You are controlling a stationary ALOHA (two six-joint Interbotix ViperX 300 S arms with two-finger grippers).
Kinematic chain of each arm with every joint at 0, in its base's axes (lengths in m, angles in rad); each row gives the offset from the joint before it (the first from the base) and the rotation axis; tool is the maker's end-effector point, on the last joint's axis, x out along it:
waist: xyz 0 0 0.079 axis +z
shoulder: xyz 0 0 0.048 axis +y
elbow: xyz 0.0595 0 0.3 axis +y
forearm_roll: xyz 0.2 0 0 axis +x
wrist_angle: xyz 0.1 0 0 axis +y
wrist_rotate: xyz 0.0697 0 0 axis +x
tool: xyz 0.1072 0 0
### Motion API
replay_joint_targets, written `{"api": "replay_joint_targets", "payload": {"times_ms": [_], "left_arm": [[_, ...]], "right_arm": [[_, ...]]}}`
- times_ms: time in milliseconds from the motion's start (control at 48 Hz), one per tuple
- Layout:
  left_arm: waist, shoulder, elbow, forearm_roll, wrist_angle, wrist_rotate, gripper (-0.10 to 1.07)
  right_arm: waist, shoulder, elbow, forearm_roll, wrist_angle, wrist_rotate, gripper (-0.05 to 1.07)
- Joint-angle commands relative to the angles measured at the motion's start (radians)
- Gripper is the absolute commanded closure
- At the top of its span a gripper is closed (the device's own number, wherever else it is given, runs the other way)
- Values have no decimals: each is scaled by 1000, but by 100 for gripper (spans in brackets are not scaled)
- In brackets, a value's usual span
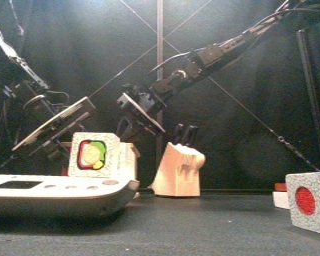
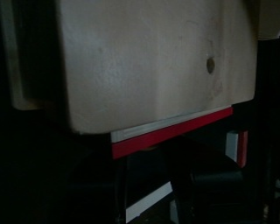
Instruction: Open drawer
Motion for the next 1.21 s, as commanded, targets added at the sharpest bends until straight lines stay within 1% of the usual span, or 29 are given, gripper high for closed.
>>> {"api": "replay_joint_targets", "payload": {"times_ms": [0,146,479,688,917,1188], "left_arm": [[-5,-9,-11,0,-3,2,46],[-17,-9,-14,-5,-3,0,46],[-146,-14,-21,-84,-5,-37,46],[-192,-18,-20,-91,-5,-81,46],[-215,-20,-20,-91,-3,-109,46],[-222,-21,-23,-91,6,-109,46]], "right_arm": [[-9,-15,-3,2,11,2,58],[-9,-15,-3,2,18,2,58],[-9,-15,-2,15,28,0,58],[-9,-15,-2,17,28,2,58],[-8,-14,-2,17,28,2,58],[-8,-14,0,17,28,2,58]]}}
